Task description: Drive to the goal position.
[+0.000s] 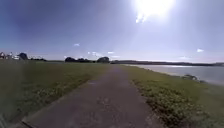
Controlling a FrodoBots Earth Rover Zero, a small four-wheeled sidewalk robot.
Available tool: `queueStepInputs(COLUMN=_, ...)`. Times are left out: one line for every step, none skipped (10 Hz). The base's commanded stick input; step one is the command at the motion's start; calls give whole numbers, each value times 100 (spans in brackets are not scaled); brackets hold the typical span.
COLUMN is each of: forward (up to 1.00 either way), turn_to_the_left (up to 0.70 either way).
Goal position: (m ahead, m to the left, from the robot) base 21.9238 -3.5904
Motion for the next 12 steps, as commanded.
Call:
queueStepInputs(forward=70, turn_to_the_left=0)
queueStepInputs(forward=70, turn_to_the_left=0)
queueStepInputs(forward=70, turn_to_the_left=0)
queueStepInputs(forward=70, turn_to_the_left=0)
queueStepInputs(forward=70, turn_to_the_left=0)
queueStepInputs(forward=70, turn_to_the_left=0)
queueStepInputs(forward=70, turn_to_the_left=0)
queueStepInputs(forward=70, turn_to_the_left=0)
queueStepInputs(forward=70, turn_to_the_left=0)
queueStepInputs(forward=70, turn_to_the_left=0)
queueStepInputs(forward=70, turn_to_the_left=0)
queueStepInputs(forward=70, turn_to_the_left=0)
